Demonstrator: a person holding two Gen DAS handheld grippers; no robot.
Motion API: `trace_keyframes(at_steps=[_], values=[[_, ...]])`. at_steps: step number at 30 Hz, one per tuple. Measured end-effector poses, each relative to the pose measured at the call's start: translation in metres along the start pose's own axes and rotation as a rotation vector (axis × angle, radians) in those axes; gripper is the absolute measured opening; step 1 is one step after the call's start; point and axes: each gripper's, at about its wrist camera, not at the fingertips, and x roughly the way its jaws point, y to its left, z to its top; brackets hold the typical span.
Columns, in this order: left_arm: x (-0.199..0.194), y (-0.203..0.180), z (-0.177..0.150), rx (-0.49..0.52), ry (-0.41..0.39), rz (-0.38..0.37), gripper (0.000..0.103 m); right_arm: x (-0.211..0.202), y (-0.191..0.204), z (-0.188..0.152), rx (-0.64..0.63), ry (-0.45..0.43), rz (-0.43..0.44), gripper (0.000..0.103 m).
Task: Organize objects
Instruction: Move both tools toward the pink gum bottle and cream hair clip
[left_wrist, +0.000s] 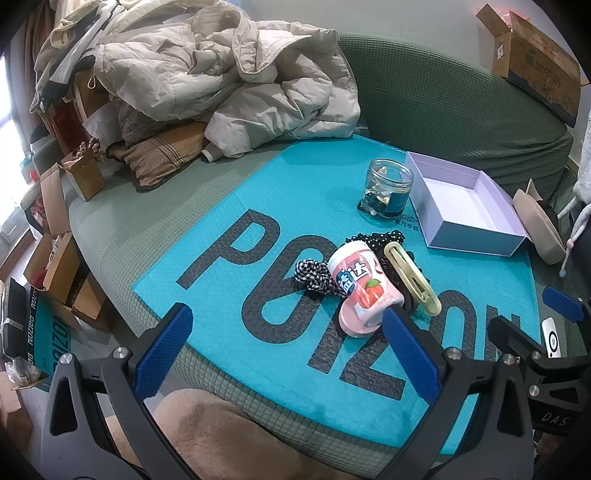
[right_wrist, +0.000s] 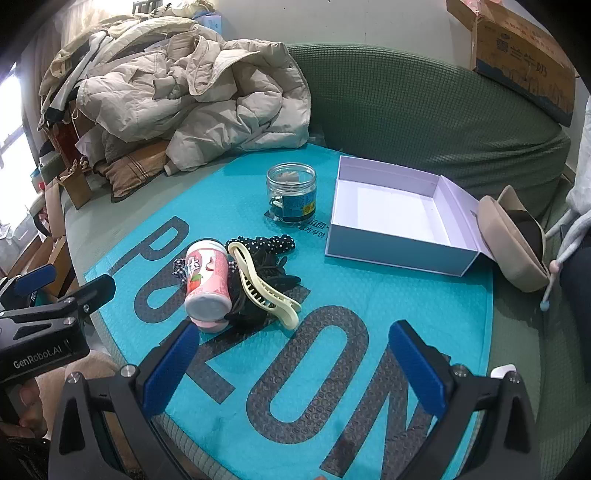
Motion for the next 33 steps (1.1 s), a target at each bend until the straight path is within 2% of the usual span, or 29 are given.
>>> trace_keyframes(at_steps=[33], values=[[-0.0035, -0.0053, -0.0027, 0.001, 0.002, 0.005, 0.103, 0.0013, -0.0026, -0.0062, 0.002, 0.011, 0.008, 0.103]])
